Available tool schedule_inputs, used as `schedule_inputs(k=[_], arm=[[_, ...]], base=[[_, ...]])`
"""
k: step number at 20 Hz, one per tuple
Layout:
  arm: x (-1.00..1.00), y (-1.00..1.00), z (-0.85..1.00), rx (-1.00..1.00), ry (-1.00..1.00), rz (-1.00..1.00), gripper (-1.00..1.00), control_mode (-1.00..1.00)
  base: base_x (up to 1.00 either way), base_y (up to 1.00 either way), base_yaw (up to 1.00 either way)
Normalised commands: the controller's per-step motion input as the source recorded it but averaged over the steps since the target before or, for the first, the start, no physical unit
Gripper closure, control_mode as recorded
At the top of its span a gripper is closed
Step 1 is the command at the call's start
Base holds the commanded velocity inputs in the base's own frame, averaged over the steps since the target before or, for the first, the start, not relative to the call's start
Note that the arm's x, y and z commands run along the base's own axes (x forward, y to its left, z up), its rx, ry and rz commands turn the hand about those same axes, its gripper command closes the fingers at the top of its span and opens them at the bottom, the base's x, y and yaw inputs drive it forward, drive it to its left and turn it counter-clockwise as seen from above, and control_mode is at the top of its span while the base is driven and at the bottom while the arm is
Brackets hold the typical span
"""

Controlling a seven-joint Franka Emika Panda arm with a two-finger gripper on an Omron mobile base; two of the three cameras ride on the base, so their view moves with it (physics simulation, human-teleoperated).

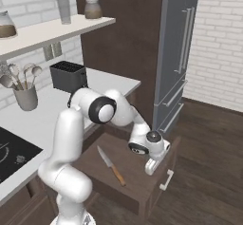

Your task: Pick up the knife from the drawer and place it on the cutting board. Then place the meat from the plate to the cutting board.

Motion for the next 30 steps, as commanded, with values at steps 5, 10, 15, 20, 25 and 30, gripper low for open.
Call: schedule_inputs(k=[5,10,15,20,25,30], arm=[[0.0,-0.04,0.94,0.18,0.04,-0.03,-1.0,-1.0],[0.05,0.18,0.93,0.23,0.0,-0.15,-1.0,-1.0],[0.44,0.34,1.0,0.11,0.03,-0.23,-1.0,-1.0],[0.43,0.3,0.86,0.21,0.25,-0.27,-1.0,-1.0],[0.02,0.02,0.04,0.44,0.26,-0.26,-1.0,-1.0],[-0.01,0.02,-0.16,0.35,0.05,-0.25,-1.0,-1.0]], base=[[0.0,0.0,0.0],[0.0,0.0,0.0],[0.0,0.0,0.0],[0.0,0.0,0.0],[0.0,0.0,0.0],[0.0,0.0,0.0]])
